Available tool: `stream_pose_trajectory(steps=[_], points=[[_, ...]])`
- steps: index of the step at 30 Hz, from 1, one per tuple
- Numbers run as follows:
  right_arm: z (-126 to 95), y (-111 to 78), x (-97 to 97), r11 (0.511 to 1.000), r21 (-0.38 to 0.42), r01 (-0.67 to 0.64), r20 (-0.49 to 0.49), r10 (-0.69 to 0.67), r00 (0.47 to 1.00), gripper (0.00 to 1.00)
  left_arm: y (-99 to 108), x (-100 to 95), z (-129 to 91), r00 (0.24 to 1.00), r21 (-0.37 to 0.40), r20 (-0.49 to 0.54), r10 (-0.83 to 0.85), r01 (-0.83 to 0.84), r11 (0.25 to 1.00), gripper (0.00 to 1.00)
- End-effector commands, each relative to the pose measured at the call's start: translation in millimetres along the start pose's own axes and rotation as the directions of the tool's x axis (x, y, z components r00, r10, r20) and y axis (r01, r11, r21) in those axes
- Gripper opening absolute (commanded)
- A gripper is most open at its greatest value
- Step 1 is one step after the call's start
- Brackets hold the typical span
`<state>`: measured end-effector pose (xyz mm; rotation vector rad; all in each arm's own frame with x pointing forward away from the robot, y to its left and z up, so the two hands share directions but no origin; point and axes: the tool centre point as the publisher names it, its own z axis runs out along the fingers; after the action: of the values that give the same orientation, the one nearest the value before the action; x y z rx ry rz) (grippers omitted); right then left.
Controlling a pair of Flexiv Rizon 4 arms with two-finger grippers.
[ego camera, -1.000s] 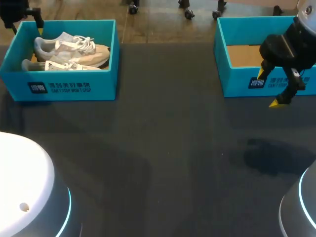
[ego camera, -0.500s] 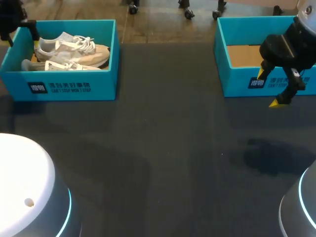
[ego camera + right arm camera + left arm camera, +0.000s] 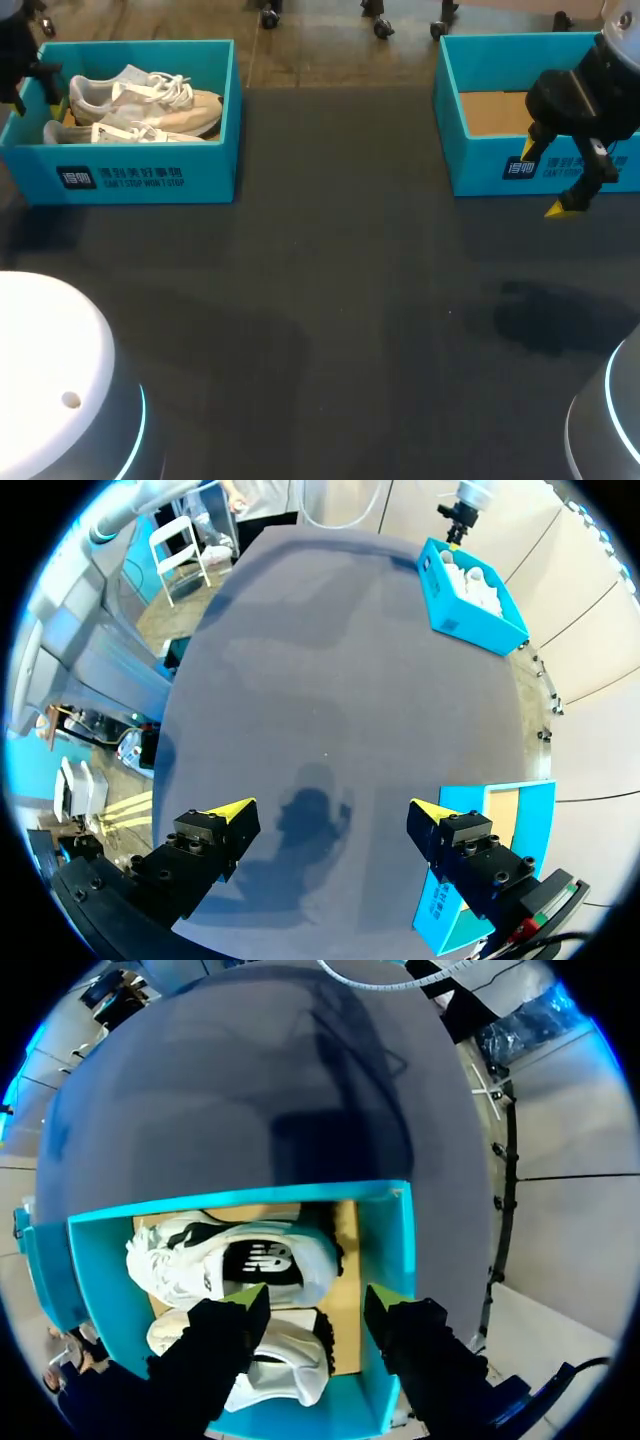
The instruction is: Take the shoe out of the shoebox, open the shoe tongue, remove and reinsert the insole, then place the shoe into the shoebox
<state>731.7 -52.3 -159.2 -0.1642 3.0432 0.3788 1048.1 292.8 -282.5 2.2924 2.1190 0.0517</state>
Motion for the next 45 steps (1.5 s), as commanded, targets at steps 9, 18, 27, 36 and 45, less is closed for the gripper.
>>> stream_pose_trajectory(steps=[9,18,27,36,45], points=[[0.7,0.6,-1.3,1.000,0.002,0.000,-0.002,0.000,1.000,1.00,-1.7,1.9,30.1,1.000,-0.014,0.002,0.031,-0.031,0.999,0.55],[0.7,0.6,-1.3,1.000,0.002,0.000,-0.002,0.000,1.000,1.00,6.3,-2.4,49.6,0.999,0.000,-0.026,0.034,-0.034,0.999,0.53],[0.7,0.6,-1.3,1.000,0.002,0.000,-0.002,0.000,1.000,1.00,8.9,1.2,64.5,0.998,-0.006,-0.050,0.030,-0.031,1.000,0.51],[0.7,0.6,-1.3,1.000,0.002,0.000,-0.002,0.000,1.000,1.00,-0.4,0.7,79.8,0.998,0.008,-0.062,0.030,-0.030,1.000,0.69],[0.7,0.6,-1.3,1.000,0.002,0.000,-0.002,0.000,1.000,1.00,5.3,2.3,92.0,0.998,0.035,-0.057,0.018,-0.016,0.999,0.49]])
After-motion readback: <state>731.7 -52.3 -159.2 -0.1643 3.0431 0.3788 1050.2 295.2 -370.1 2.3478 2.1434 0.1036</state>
